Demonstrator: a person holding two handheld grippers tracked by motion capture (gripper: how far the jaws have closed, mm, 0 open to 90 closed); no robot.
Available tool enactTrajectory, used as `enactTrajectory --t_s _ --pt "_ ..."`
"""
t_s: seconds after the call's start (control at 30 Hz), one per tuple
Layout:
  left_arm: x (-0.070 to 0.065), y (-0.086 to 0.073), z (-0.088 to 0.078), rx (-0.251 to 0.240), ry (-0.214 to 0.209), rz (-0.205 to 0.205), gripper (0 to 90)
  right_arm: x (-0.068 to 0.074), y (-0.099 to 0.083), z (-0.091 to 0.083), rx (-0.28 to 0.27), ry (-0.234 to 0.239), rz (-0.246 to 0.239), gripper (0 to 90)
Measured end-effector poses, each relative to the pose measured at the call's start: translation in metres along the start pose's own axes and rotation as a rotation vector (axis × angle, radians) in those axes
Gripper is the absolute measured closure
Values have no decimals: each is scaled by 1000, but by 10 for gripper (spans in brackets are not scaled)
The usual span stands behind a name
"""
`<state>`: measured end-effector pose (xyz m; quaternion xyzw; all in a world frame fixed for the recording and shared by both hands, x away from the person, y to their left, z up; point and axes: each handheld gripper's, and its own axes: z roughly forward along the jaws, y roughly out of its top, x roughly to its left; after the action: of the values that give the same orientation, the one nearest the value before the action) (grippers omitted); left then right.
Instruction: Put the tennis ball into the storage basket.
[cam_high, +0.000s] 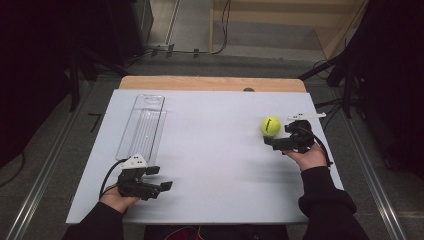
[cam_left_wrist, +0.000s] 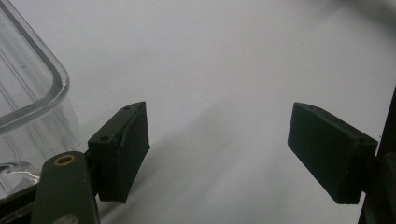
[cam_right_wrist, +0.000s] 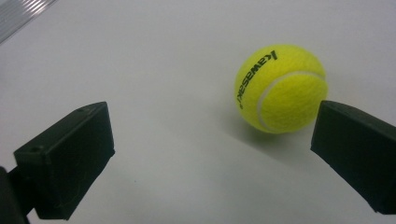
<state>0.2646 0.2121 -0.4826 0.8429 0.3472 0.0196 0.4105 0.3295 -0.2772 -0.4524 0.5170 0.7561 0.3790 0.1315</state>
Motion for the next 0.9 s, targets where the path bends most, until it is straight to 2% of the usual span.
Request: enactTrajectory --t_s 0.8,0.9 --pt "0 0 1 -4 1 -1 211 -14 40 8 -9 -15 24 0" --pt "0 2 2 -4 5 9 211 -17 47 10 -14 -24 34 0"
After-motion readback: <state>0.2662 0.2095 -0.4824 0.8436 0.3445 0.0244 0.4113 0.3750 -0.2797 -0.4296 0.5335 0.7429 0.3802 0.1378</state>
